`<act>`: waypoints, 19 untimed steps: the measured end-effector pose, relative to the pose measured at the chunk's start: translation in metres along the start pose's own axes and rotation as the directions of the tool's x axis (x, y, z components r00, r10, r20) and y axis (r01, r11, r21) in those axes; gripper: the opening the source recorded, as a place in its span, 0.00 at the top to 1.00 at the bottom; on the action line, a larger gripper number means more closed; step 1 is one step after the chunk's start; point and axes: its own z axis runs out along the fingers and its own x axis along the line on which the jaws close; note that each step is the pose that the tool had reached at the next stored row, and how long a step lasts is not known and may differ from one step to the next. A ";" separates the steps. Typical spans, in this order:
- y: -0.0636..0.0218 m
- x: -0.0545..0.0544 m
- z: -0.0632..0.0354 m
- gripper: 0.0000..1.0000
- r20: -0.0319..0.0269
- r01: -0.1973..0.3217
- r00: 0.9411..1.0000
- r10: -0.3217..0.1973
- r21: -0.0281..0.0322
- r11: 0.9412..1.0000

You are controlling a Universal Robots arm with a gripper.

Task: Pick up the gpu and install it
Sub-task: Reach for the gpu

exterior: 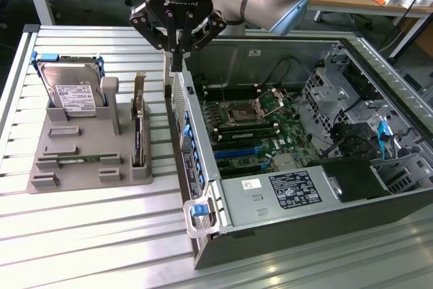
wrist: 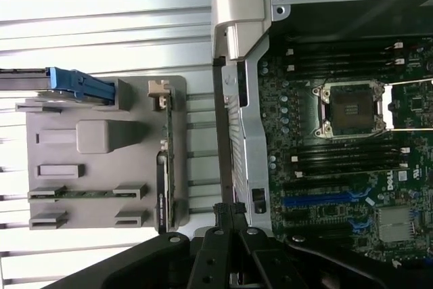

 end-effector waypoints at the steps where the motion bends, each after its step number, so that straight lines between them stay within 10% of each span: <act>1: -0.0003 0.003 -0.0001 0.89 0.000 0.000 1.000 0.000 0.000 1.000; 19: -0.0007 0.009 0.0002 0.89 0.000 0.000 1.000 0.000 0.001 1.000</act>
